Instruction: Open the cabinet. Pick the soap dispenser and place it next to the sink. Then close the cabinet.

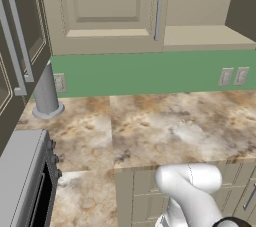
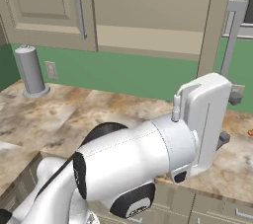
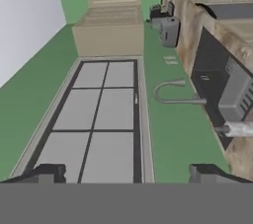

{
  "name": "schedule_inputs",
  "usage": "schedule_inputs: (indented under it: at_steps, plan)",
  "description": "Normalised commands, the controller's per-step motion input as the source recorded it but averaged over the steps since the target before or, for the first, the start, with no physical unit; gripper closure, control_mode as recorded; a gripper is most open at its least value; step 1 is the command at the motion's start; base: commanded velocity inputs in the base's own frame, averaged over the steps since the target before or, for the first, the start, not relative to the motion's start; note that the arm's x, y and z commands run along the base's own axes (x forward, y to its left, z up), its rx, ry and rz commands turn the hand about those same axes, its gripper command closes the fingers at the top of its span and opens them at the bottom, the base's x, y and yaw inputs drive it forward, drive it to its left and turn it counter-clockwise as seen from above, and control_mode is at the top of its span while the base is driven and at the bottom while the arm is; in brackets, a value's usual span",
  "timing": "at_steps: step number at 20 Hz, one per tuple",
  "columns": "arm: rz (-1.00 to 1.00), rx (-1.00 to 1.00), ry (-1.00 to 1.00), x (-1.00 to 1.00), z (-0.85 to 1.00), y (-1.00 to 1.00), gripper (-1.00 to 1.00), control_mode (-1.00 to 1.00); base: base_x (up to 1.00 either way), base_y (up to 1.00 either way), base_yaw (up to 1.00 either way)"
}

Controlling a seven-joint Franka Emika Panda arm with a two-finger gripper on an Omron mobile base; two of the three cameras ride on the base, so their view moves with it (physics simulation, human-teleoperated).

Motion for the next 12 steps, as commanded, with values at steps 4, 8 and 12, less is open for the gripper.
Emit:
schedule_inputs:
  at_steps: [4,8,12]
  plan:
    - [0.22,0.03,0.05,0.24,0.0,0.0,-1.0,-1.0,0.0,0.0,0.0]
    - [0.2,0.06,0.01,0.25,0.0,-0.04,-1.0,-1.0,0.0,0.0,0.0]
    - [0.2,0.09,0.01,0.25,0.0,-0.06,-1.0,-1.0,0.0,0.0,0.0]
